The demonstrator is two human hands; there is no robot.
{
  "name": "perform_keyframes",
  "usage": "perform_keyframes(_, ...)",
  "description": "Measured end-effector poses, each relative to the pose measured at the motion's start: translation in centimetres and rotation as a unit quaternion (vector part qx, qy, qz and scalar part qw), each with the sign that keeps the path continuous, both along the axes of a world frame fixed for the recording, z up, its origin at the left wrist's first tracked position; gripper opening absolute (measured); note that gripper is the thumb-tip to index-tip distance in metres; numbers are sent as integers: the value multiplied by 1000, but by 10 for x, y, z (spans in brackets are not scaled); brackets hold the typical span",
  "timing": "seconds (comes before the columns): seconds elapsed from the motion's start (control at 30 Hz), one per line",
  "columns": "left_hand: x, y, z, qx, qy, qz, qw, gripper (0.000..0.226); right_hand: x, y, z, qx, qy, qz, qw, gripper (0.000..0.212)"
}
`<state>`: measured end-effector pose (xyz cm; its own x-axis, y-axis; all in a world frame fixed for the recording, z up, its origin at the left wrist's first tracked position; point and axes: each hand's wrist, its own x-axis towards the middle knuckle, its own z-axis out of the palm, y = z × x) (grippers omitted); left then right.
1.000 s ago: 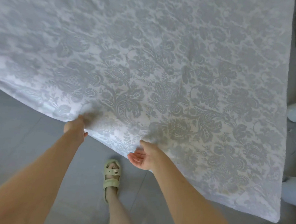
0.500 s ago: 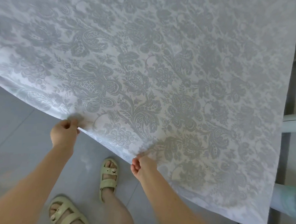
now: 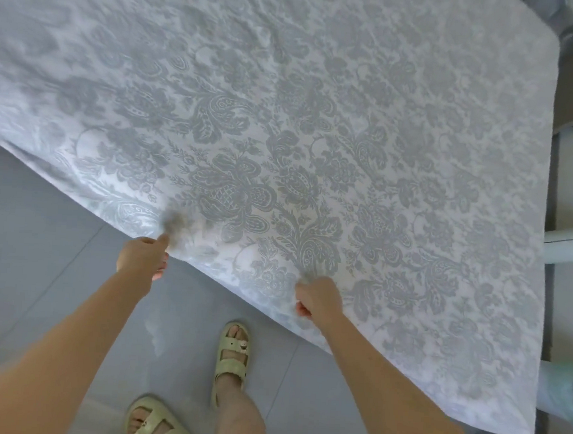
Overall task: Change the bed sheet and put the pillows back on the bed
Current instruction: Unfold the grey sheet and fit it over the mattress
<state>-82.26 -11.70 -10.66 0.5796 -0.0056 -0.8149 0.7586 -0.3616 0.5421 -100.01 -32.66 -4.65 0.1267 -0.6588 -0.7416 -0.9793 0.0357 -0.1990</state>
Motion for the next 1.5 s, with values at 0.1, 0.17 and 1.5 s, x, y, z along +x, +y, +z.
perform_keyframes(0.1, 45, 15, 2, 23, -26, -8, 999, 30, 62, 18, 10, -26, -46, 94, 994, 33)
perform_keyframes(0.17, 74, 22, 2, 39, -34, 3, 999, 37, 105, 34, 12, -16, -66, 147, 987, 33)
perform_keyframes(1.5, 419, 202, -32, 17, -127, 225, 966, 42, 489, 222, -10, -115, 43, 588, 800, 31)
